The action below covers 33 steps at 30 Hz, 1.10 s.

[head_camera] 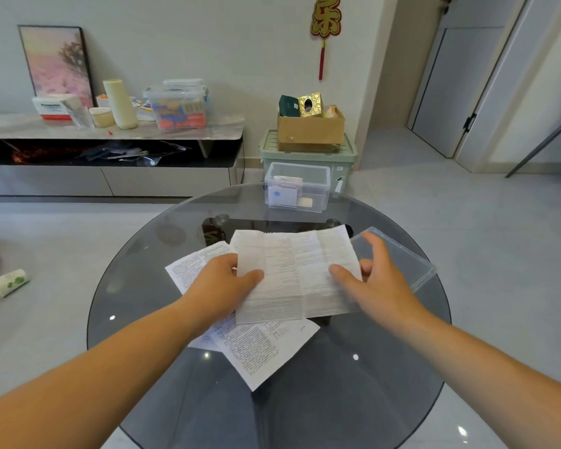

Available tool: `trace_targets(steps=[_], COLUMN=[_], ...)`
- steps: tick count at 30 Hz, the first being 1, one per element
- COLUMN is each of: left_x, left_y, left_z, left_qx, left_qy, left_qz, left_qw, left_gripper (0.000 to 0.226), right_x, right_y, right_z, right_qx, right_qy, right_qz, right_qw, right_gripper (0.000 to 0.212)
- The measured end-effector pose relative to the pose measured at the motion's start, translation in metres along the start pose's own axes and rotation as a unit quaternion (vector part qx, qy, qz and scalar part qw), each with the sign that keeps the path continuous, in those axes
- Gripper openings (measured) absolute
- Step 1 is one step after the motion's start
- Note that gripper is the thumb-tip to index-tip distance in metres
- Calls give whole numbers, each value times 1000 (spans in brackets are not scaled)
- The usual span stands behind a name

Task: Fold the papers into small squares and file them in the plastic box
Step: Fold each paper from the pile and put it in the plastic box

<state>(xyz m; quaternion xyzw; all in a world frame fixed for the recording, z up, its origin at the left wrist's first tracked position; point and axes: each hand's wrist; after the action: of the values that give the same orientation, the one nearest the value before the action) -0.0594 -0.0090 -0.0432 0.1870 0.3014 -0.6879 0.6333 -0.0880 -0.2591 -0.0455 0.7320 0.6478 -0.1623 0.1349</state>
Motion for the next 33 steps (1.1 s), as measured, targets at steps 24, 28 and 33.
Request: trace_targets(steps=[24,28,33], left_x=[6,0,-8], left_y=[-7,-2,3], left_z=[9,16,22], left_qx=[-17,-26,-23], left_qy=[289,240,93], left_qz=[32,37,40], left_qw=[957,970,995], left_gripper=[107,99,87], right_x=[18,19,19], right_y=[-33,-39,-43], right_z=[-1,-4,-6], right_qx=[-170,-166,-149], right_qy=[-423,-421,-414], right_qz=[-233,-233,-232], right_qw=[859,861,868], right_gripper=[69,80,71])
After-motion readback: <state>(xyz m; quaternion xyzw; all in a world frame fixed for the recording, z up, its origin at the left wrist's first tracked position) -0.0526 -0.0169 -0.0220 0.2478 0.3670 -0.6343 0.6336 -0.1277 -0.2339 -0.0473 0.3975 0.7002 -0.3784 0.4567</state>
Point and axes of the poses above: each hand's wrist, its own y-axis towards the middle knuckle, its own x-axis out of the palm, z = x × y, and after that the axes turned 7 degrees about y, right-handed
